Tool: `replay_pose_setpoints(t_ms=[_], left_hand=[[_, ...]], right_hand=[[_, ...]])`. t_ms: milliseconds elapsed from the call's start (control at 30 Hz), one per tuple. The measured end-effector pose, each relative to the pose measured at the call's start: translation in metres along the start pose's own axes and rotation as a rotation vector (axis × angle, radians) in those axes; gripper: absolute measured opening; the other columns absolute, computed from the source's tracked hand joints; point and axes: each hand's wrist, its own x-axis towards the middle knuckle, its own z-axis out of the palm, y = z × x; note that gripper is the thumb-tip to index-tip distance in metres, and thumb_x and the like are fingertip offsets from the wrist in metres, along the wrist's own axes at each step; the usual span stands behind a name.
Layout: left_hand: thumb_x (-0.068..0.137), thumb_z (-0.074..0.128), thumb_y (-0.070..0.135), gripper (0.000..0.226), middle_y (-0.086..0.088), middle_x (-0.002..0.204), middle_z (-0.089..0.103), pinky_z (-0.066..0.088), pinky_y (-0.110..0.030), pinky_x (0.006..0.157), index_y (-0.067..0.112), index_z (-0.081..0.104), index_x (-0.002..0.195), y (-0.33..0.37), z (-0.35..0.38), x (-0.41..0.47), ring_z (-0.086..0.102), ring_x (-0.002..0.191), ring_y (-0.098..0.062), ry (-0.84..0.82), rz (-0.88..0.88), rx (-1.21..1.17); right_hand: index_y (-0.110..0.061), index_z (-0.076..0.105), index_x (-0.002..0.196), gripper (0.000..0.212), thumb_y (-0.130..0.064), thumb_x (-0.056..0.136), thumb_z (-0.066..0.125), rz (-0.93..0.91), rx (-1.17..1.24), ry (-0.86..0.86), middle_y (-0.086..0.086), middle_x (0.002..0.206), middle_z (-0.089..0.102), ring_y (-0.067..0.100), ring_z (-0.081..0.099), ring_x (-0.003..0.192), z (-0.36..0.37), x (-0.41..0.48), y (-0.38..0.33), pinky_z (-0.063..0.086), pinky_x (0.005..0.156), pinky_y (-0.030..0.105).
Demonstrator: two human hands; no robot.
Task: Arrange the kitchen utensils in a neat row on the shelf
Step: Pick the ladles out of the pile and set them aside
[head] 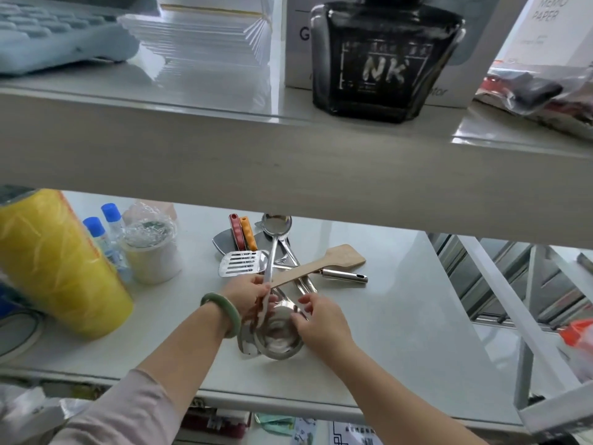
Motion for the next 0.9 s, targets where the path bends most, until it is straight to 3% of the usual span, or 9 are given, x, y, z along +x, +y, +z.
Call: replay_pose_setpoints(t_ms=[67,167,233,333,533,733,900], left_hand=[[0.094,0.043,0.003,0.016,-0.012,0.077,0.059,0.054,-0.031,0.069,0.000,0.054,0.106,-0.004,-0.017,0.000,0.058,0.069,-0.020,0.054,0.034,0.011],[0.094,0.041,-0.002,0.017,-0.012,0.080,0.058,0.054,-0.027,0.064,0.003,0.051,0.106,-0.010,-0.038,0.000,0.058,0.070,-0.019,0.169,0.086,0.018],[0.093,0.040,-0.003,0.018,-0.013,0.084,0.058,0.051,-0.027,0.064,0.002,0.049,0.107,-0.017,-0.049,0.000,0.059,0.074,-0.018,0.212,0.102,-0.006],[0.093,0.040,-0.003,0.017,-0.012,0.086,0.059,0.051,-0.028,0.066,0.002,0.049,0.107,-0.027,-0.060,0.001,0.061,0.078,-0.019,0.256,0.117,0.006],[0.095,0.037,-0.003,0.015,-0.007,0.080,0.057,0.048,-0.024,0.061,0.002,0.048,0.104,-0.044,-0.074,0.001,0.059,0.071,-0.016,0.353,0.191,-0.001],[0.094,0.038,-0.002,0.015,-0.007,0.080,0.055,0.047,-0.024,0.065,0.005,0.049,0.103,-0.044,-0.087,-0.002,0.053,0.068,-0.015,0.460,0.282,-0.014],[0.095,0.039,0.000,0.017,-0.008,0.094,0.058,0.051,-0.027,0.070,0.005,0.049,0.108,-0.045,-0.091,-0.001,0.059,0.090,-0.022,0.422,0.273,-0.032]], right_hand=[[-0.018,0.062,0.114,0.037,-0.034,0.081,0.063,-0.051,-0.057,-0.028,-0.001,0.102,0.068,0.019,0.060,0.100,0.006,-0.002,-0.002,0.049,0.090,0.031],[-0.018,0.066,0.099,0.034,-0.043,0.076,0.067,-0.138,-0.130,-0.055,0.001,0.099,0.067,0.019,0.058,0.094,0.008,-0.002,-0.007,0.049,0.086,0.032],[-0.018,0.064,0.101,0.038,-0.043,0.074,0.070,-0.158,-0.148,-0.121,0.001,0.101,0.065,0.018,0.056,0.094,0.011,-0.001,-0.010,0.047,0.085,0.031],[-0.021,0.056,0.115,0.048,-0.032,0.072,0.076,-0.049,0.074,-0.234,-0.001,0.108,0.065,0.017,0.060,0.100,0.018,-0.001,-0.016,0.051,0.091,0.031],[-0.023,0.055,0.104,0.038,-0.010,0.073,0.073,0.072,0.530,-0.352,0.008,0.104,0.065,0.024,0.063,0.096,0.024,-0.001,-0.025,0.055,0.086,0.040],[-0.018,0.056,0.109,0.040,-0.007,0.075,0.072,0.081,0.706,-0.442,0.013,0.106,0.063,0.029,0.063,0.098,0.026,-0.002,-0.026,0.052,0.092,0.047],[-0.013,0.057,0.105,0.037,0.000,0.073,0.070,0.114,0.996,-0.502,0.013,0.098,0.060,0.025,0.062,0.087,0.032,-0.006,-0.022,0.053,0.079,0.037]])
